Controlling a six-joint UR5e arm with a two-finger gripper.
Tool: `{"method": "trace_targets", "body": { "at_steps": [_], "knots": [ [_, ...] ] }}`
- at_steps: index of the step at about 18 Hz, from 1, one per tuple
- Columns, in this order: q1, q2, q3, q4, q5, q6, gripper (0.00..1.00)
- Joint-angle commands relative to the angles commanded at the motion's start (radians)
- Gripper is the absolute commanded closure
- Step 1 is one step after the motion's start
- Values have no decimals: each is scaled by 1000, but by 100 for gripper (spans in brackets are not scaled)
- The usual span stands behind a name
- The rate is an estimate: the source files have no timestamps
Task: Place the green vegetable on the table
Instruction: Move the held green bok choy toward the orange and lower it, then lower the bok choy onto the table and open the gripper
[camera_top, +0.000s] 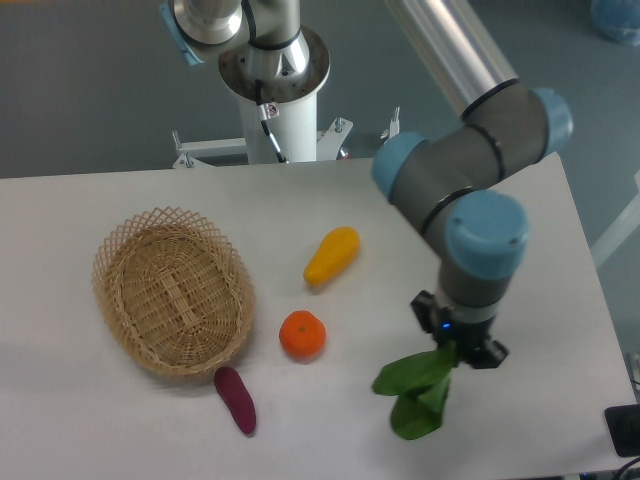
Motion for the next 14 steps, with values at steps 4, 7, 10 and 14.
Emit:
{"method": "trace_targets", "body": {
  "at_steps": [4,7,10,14],
  "knots": [
    [-37,26,-114,97,5,3,88],
    [-64,34,-154,111,5,2,84],
    [-81,29,-163,111,2,2,61],
    [-89,29,-175,118,0,5,25]
  ]
}}
